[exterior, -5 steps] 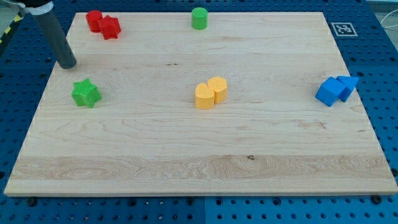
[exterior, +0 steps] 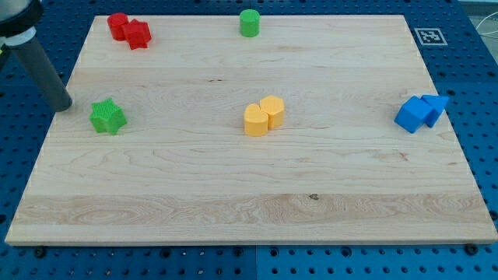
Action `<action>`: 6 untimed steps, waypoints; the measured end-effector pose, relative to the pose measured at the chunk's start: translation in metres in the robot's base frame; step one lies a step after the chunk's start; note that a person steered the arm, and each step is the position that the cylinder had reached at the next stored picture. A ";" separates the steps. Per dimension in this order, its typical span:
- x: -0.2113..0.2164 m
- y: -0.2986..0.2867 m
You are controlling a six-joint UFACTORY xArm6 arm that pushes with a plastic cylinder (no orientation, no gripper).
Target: Point your arm close to the green star
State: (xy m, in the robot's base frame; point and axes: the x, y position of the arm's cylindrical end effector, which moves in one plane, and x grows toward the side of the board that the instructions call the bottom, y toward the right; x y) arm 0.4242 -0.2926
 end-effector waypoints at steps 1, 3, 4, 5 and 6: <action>0.017 0.000; 0.037 0.010; 0.028 0.022; 0.026 0.028; 0.035 0.029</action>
